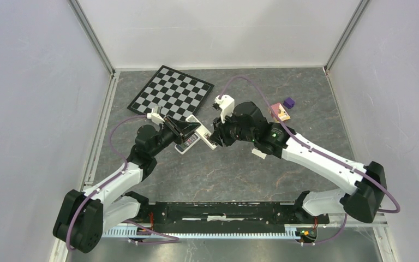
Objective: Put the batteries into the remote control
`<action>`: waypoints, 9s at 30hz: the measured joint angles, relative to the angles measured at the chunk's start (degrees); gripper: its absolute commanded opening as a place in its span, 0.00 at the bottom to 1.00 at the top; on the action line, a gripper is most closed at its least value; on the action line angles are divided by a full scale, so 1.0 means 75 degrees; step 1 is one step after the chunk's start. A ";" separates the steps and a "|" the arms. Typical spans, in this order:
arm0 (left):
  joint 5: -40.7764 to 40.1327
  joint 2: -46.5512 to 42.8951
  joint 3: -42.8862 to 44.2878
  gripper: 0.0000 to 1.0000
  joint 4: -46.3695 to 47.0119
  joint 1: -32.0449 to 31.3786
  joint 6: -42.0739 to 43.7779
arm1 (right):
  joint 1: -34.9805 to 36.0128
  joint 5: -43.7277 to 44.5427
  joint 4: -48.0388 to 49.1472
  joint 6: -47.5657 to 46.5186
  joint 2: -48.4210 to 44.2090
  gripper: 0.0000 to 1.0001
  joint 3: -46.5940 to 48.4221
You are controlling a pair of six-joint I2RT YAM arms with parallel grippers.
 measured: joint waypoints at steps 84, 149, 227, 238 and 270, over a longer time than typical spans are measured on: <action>-0.0402 -0.0764 0.0606 0.02 -0.0082 0.0230 -0.2142 | 0.0015 0.2200 0.4060 0.5753 -0.1842 0.51 -0.2736; 0.0119 -0.1766 0.1236 0.02 -0.2862 0.0029 0.2687 | -0.1294 0.2011 0.0831 0.0067 -0.1603 0.80 -0.2186; -0.2107 -0.0192 -0.0868 0.02 -0.0938 -0.1218 0.1760 | -0.1341 0.0644 -0.0912 -0.1204 0.1743 0.47 -0.2308; -0.2387 -0.0417 -0.0933 0.02 -0.0973 -0.1221 0.1853 | -0.1023 0.1804 -0.1017 -0.0070 0.1801 0.58 -0.2253; -0.2669 -0.0679 -0.1072 0.02 -0.1128 -0.1221 0.2057 | -0.0787 0.1728 -0.1367 0.1058 0.1853 0.22 -0.2215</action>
